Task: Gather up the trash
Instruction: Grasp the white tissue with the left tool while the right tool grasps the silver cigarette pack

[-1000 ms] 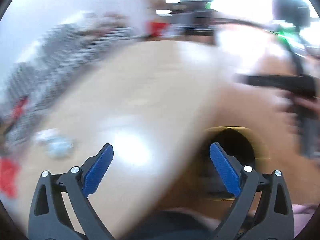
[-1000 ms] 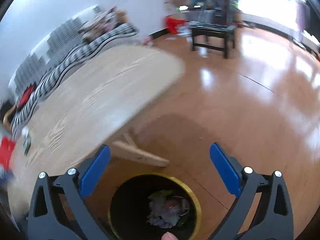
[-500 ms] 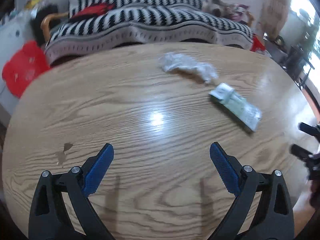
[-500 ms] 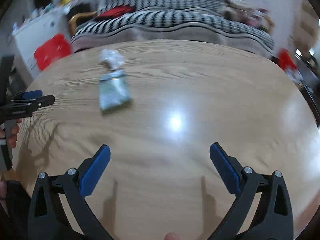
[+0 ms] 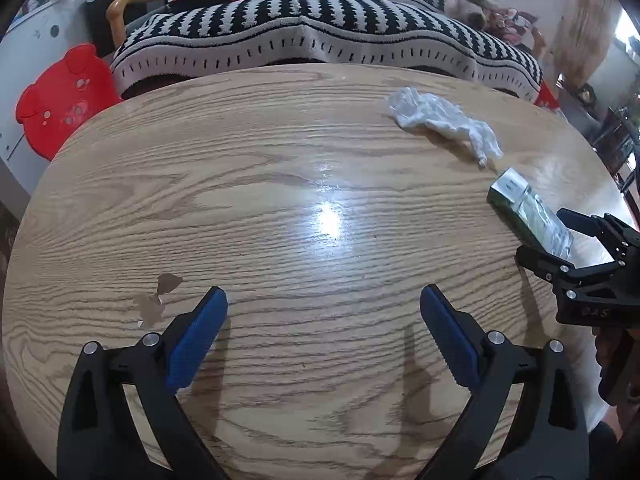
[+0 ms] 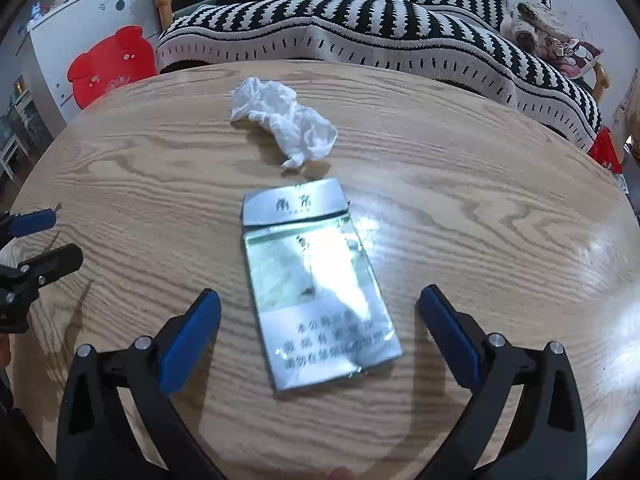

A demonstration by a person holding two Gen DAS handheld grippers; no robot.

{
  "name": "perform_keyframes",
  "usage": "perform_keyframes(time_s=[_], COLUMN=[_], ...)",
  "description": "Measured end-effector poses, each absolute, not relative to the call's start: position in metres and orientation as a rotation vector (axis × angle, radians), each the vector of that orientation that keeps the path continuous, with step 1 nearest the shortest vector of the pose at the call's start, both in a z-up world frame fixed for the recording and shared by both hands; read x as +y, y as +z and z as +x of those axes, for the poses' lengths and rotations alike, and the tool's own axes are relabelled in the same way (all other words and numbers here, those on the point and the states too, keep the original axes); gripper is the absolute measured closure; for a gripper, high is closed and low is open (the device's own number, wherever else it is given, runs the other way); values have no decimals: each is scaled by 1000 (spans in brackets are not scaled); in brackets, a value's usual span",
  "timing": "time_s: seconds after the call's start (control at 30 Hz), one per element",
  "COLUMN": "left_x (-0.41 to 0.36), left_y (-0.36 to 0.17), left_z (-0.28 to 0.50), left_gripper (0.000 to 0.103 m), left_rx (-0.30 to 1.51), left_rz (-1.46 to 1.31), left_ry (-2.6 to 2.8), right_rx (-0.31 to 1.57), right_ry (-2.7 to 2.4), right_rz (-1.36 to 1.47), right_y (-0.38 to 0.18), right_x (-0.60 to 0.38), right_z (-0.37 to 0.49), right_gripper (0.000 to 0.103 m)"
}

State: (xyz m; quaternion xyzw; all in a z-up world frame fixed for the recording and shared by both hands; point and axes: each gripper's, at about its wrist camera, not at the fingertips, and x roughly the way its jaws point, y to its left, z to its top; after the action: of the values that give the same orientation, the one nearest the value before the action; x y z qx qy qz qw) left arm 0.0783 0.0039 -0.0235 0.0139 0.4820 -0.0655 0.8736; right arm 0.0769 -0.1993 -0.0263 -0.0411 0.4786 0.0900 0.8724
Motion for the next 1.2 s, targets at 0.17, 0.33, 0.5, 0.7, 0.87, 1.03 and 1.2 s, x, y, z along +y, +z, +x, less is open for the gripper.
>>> perform_keyframes(time_s=[0.17, 0.33, 0.5, 0.7, 0.87, 1.03, 1.2], left_x=[-7, -41, -70, -88, -97, -105, -117], left_y=[-27, -26, -32, -31, -19, -31, -30], left_z=[87, 105, 129, 156, 179, 214, 232], left_gripper=[9, 9, 9, 9, 8, 7, 7], left_rx=[1019, 1015, 1036, 1044, 1006, 1035, 1026], left_rz=[-10, -11, 50, 1, -104, -147, -134], left_ry=[-133, -169, -182, -182, -190, -99, -95], right_rx=[956, 956, 954, 946, 946, 947, 947], right_ry=[74, 67, 80, 121, 150, 146, 146], right_rz=[-11, -11, -17, -41, -57, -57, -57], right_y=[-29, -29, -28, -29, -28, -28, -28], right_x=[-228, -240, -259, -272, -271, -269, -269], right_z=[86, 91, 95, 104, 111, 113, 112], right_gripper=[5, 5, 5, 5, 5, 5, 5])
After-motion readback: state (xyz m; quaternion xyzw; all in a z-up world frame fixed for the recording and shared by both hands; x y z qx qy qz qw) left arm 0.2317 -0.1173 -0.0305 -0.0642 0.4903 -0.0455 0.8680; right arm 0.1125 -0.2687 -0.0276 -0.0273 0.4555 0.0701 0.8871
